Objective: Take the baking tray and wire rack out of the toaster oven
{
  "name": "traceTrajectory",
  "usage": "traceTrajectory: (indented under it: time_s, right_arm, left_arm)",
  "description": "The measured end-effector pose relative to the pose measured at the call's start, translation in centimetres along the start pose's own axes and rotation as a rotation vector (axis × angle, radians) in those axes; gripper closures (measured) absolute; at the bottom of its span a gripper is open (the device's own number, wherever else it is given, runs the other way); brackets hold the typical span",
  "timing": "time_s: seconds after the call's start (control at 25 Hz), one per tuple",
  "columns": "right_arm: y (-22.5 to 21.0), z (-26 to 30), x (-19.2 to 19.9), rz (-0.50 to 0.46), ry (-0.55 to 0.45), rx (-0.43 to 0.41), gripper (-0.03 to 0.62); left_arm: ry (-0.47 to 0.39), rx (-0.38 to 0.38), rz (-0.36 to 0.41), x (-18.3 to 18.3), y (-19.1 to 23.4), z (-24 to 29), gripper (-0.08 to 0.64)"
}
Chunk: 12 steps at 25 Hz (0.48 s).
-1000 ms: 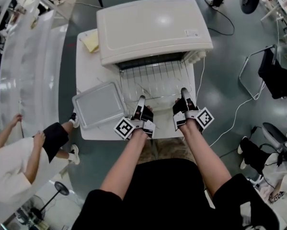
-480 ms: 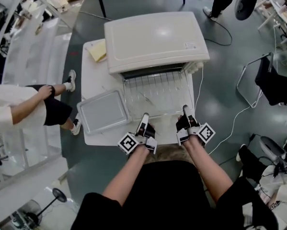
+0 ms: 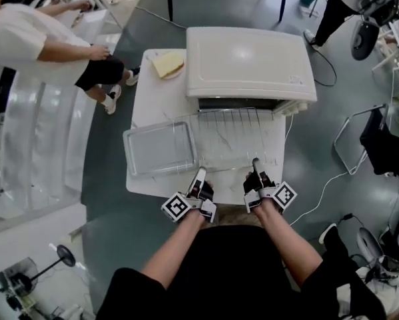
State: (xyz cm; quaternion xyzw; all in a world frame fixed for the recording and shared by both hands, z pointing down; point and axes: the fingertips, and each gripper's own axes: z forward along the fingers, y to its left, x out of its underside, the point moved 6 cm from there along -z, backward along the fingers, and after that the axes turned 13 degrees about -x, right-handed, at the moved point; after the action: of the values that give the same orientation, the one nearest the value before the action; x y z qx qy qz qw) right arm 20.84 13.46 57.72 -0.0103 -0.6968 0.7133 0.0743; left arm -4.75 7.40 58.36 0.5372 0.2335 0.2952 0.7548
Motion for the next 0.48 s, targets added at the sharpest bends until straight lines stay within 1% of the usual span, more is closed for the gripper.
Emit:
traceTrajectory:
  time_s: [0.16,0.24,0.36,0.48]
  right_arm:
    - [0.5,3.0,5.5,0.018,0.077,-0.008,0.558]
    - [0.6,4.2,8.0,0.018,0.123,-0.014,0.558]
    - [0.3,5.6,11.4,0.007,0.189,-0.002,0.558]
    - [-0.1,6.9,14.7,0.010,0.235,0.012,0.557]
  left_arm:
    - [-0.065,0.006,0.000,-4.7,1.2,-3.8,0.534]
    - [-0.092,-0.003,-0.001,-6.7,2.0,-5.7,0.534]
    - [-0.137,-0.011,0.002,-9.4,3.3,-8.1,0.534]
    - [-0.176,-0.011,-0.006,-12.1,4.4,-9.9,0.534]
